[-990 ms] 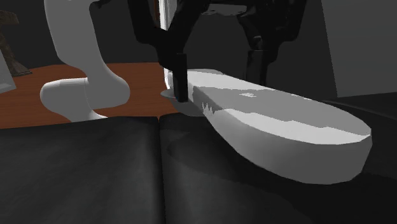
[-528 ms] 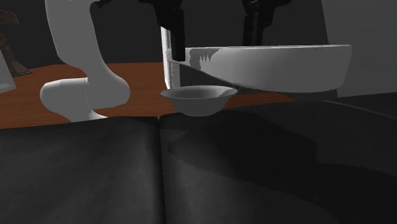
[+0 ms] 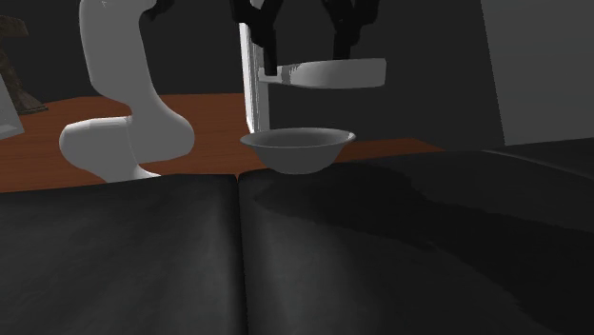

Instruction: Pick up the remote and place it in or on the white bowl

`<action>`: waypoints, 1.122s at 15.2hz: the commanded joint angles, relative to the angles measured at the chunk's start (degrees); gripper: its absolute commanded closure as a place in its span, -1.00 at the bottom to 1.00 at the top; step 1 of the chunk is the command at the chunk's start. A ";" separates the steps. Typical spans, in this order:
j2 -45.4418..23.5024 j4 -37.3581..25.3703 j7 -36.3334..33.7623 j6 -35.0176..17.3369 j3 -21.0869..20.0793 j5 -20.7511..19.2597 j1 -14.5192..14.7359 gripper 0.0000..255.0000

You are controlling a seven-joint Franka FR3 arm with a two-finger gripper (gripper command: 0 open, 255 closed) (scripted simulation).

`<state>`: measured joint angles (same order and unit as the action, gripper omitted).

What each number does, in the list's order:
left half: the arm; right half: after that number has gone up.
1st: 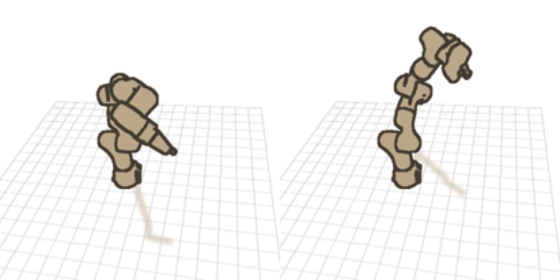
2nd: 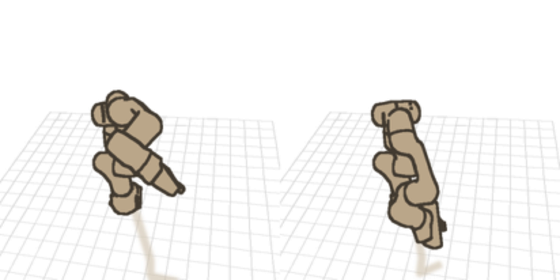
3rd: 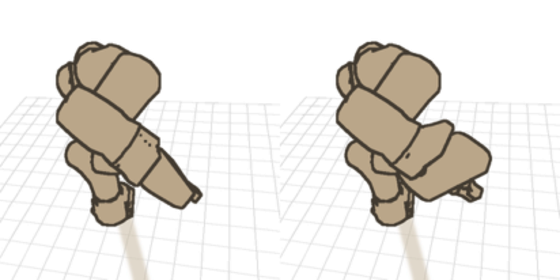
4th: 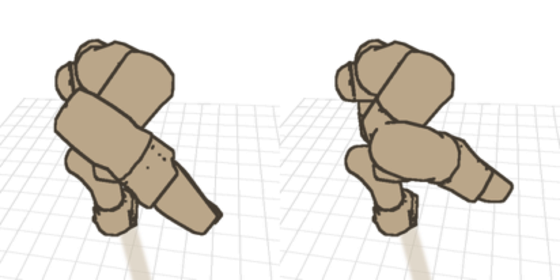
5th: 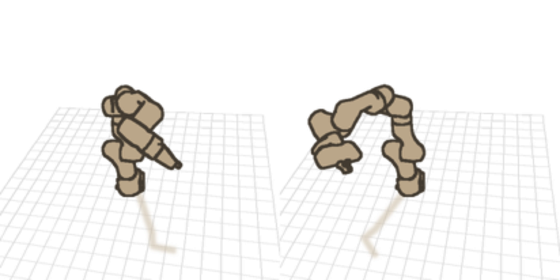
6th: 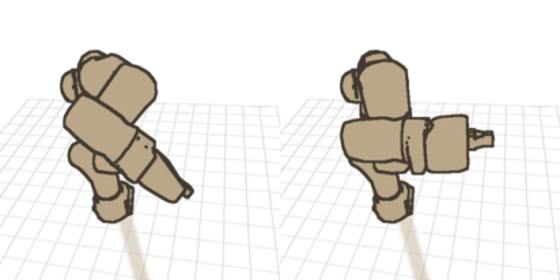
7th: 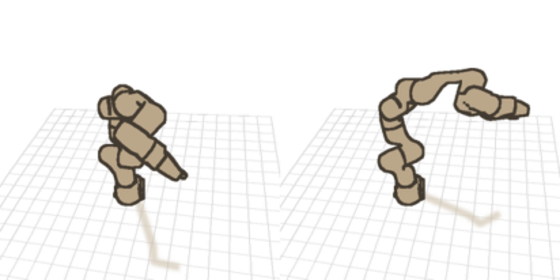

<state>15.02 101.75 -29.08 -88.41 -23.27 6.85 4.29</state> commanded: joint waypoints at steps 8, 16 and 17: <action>12.22 10.64 -4.09 0.37 -1.86 5.31 3.65 1.00; 13.73 18.01 -3.46 -5.53 -2.38 6.13 4.14 1.00; 13.86 18.87 -3.40 -6.27 -2.47 6.24 4.20 1.00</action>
<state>28.76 119.81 -32.54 -93.94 -25.65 12.99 8.44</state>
